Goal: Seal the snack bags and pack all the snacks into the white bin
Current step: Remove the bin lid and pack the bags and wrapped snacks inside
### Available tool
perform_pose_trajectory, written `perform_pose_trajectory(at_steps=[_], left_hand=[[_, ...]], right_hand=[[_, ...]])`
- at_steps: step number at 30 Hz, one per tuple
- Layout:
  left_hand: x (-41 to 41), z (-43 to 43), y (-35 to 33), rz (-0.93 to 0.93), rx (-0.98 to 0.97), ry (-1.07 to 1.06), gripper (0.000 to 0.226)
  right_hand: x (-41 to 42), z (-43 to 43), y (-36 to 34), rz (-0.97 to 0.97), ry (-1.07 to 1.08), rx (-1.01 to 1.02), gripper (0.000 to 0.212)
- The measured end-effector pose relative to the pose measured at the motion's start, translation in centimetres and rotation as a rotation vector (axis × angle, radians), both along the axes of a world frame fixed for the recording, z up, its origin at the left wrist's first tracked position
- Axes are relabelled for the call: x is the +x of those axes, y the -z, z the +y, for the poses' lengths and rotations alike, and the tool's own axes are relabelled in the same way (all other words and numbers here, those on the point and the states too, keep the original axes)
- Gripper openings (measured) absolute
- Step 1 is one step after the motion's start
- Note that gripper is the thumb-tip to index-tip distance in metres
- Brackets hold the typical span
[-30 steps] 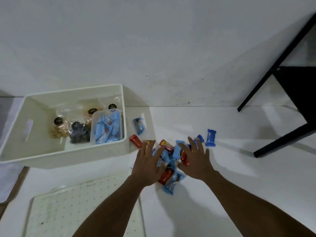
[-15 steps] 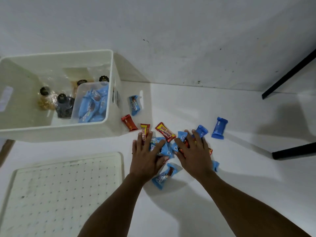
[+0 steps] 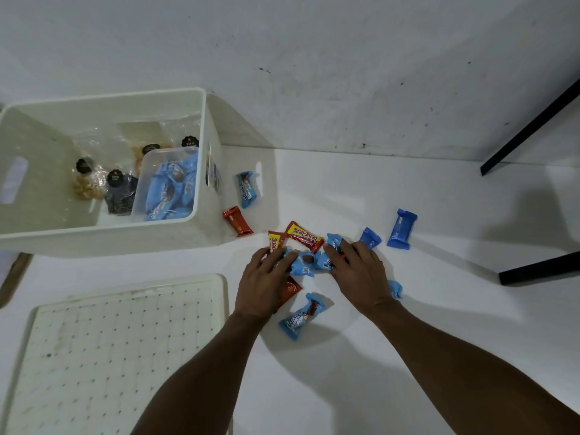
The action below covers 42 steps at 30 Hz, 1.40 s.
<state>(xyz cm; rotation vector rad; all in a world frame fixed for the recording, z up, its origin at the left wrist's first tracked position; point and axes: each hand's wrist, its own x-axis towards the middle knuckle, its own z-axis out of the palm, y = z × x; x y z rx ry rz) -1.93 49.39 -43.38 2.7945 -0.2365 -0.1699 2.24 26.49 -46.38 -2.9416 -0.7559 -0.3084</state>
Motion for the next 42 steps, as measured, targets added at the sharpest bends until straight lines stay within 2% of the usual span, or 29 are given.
perform_pose_trajectory(at_steps=[6,11,15,18,23,27,29,33,38,42], left_hand=[[0.1,-0.4,-3.0,-0.013,-0.104,-0.119,0.060],[0.7,-0.7,-7.7,-0.002,-0.188,-0.157,0.053],[2.2,0.5,-13.1,-0.206,-0.231,-0.084,0.049],[4.1,3.0,-17.1,-0.362,-0.242,-0.111,0.038],[6.6,11.5,-22.1,-0.348,-0.292,-0.262,0.031],[7.5,21.3,-22.9,-0.169,-0.326,-0.373,0.027],[7.5,26.1,-22.5,-0.105,-0.319,-0.404,0.025],[7.0,34.0,-21.0,-0.011,-0.291,-0.449,0.024],[6.7,39.7,-19.3,0.140,-0.247,-0.425,0.022],[7.2,41.9,-18.2,0.193,-0.250,-0.427,0.040]], right_hand=[[0.2,-0.4,-1.6,0.000,0.017,0.023,0.052],[1.6,0.4,-6.1,-0.036,0.003,0.051,0.050],[4.0,2.8,-12.4,-0.105,0.003,0.110,0.048],[6.3,5.5,-17.6,-0.187,-0.020,0.119,0.049],[9.1,12.5,-23.9,-0.309,-0.118,0.159,0.042],[9.4,20.8,-25.9,-0.298,-0.163,0.198,0.037],[9.2,25.4,-26.0,-0.261,-0.198,0.197,0.035],[8.6,34.7,-24.1,0.107,-0.201,0.256,0.040],[7.5,43.3,-21.3,0.346,-0.210,0.272,0.046],[7.3,46.2,-19.6,0.528,-0.180,0.381,0.050]])
